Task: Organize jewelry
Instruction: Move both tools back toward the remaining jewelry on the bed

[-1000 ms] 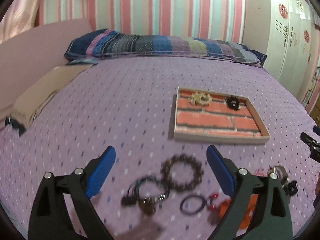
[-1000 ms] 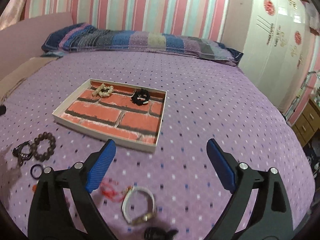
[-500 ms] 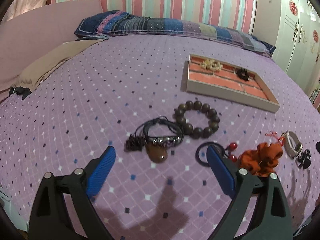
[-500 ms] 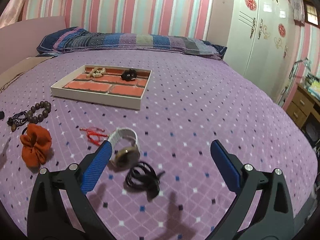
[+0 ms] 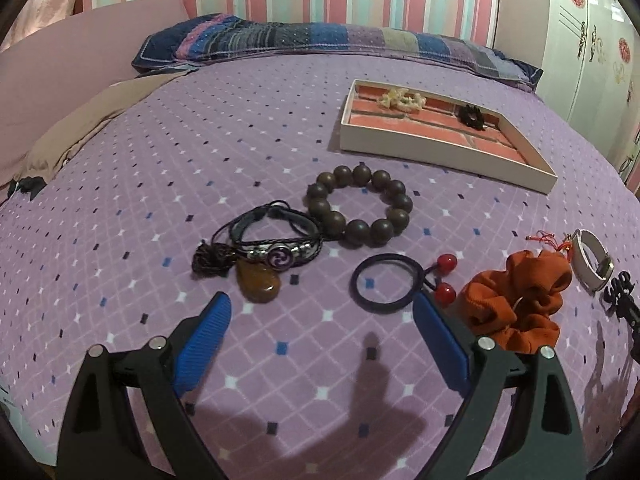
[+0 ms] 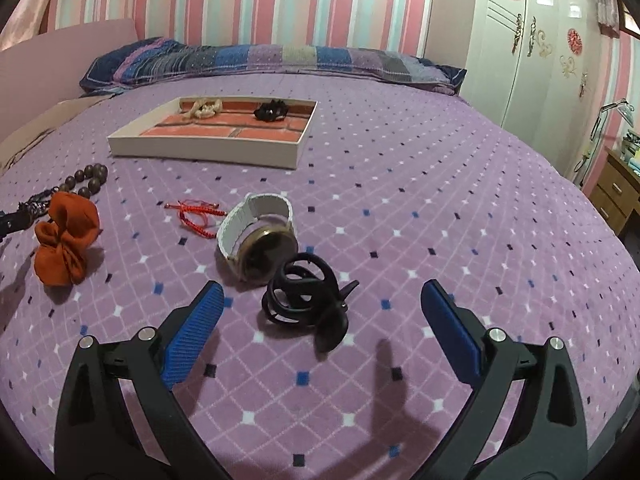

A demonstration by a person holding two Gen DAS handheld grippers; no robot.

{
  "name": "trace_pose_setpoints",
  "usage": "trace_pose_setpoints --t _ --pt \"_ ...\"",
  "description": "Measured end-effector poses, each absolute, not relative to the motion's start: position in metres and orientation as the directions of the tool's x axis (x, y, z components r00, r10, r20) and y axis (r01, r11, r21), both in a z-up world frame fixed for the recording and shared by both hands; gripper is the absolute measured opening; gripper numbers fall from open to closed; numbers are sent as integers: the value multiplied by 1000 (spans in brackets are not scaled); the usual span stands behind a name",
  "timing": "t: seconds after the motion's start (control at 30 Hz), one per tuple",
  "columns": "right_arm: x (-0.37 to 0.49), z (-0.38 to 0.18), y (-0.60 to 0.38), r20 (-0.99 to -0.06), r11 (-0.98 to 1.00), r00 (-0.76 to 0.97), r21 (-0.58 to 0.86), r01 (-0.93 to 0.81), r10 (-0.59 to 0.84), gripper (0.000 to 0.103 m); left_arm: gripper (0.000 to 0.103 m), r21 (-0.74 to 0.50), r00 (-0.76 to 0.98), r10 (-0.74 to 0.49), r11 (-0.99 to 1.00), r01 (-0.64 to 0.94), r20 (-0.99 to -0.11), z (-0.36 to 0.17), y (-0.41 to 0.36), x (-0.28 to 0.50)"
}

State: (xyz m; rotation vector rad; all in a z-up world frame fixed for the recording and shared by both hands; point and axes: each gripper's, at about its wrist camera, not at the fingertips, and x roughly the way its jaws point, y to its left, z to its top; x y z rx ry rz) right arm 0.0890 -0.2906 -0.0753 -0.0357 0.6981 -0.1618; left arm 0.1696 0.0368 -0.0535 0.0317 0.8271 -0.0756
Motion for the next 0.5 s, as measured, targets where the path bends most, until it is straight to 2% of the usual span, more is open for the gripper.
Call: trace_pose_setpoints --t 0.37,0.5 --pt "95 -82 -296 -654 986 740 -70 149 -158 96 90 -4 656 -79 993 116 -751 -63 28 175" --pt "97 -84 -298 -660 986 735 -65 152 -157 96 90 -41 655 -121 990 137 -745 -60 26 173"
